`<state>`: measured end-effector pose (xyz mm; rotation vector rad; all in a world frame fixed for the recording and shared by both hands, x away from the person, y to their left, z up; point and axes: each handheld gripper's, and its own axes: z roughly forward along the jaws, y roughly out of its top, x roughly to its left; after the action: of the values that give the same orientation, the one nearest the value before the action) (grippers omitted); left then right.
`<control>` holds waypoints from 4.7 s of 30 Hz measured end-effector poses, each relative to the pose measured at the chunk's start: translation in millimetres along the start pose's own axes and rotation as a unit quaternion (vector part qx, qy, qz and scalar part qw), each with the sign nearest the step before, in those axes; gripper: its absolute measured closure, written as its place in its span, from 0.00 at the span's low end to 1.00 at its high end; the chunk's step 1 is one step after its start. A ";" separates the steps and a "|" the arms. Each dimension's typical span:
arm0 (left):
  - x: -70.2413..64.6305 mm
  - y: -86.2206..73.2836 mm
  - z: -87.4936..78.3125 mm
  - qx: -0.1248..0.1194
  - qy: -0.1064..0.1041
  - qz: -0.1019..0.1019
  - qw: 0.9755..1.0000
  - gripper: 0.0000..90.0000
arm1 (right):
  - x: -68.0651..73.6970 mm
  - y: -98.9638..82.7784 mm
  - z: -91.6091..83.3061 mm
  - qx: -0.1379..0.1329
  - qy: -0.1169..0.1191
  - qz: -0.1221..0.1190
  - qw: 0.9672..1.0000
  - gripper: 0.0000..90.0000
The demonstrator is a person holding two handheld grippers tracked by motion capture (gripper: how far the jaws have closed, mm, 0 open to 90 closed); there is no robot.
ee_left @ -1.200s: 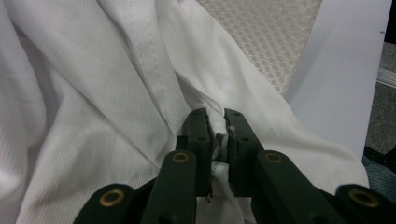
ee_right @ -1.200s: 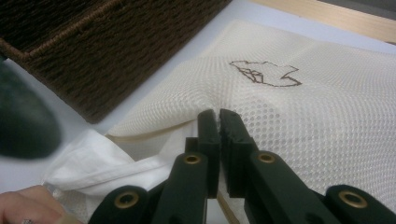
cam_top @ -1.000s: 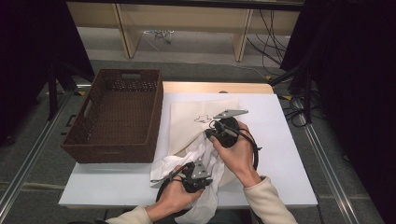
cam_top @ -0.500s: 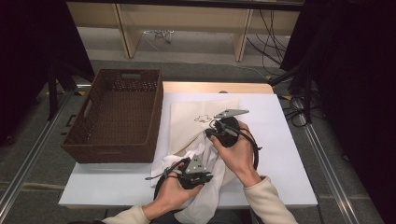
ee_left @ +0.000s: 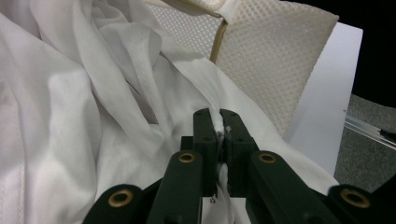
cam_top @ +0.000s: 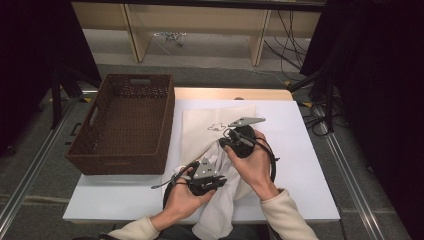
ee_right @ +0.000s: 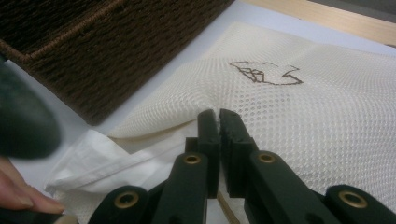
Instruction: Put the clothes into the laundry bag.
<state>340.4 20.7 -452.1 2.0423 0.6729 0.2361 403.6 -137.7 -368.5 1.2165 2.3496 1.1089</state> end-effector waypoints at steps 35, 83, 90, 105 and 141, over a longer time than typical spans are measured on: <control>21.4 -4.2 21.1 0.024 0.037 -0.001 0.999 0.76 | -0.1 0.0 -0.4 0.001 0.001 0.000 1.000 0.98; -5.1 -26.3 24.6 0.096 -0.004 0.043 0.994 0.98 | 1.5 0.2 -0.3 0.006 0.000 -0.004 1.000 0.98; -3.6 -14.6 14.7 0.055 -0.010 0.018 0.998 0.98 | 2.5 0.9 -0.7 0.002 0.001 -0.013 1.000 0.98; 21.5 8.3 26.0 0.022 0.050 0.012 0.998 0.98 | 4.3 0.8 -1.6 -0.002 -0.001 -0.006 1.000 0.98; 20.0 1.2 -3.0 -0.015 0.084 0.012 0.996 0.50 | 2.9 0.5 -0.5 -0.002 0.001 0.000 1.000 0.98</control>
<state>356.2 33.3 -451.4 2.0191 0.7426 0.4332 401.9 -135.5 -367.6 1.2140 2.3477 1.1144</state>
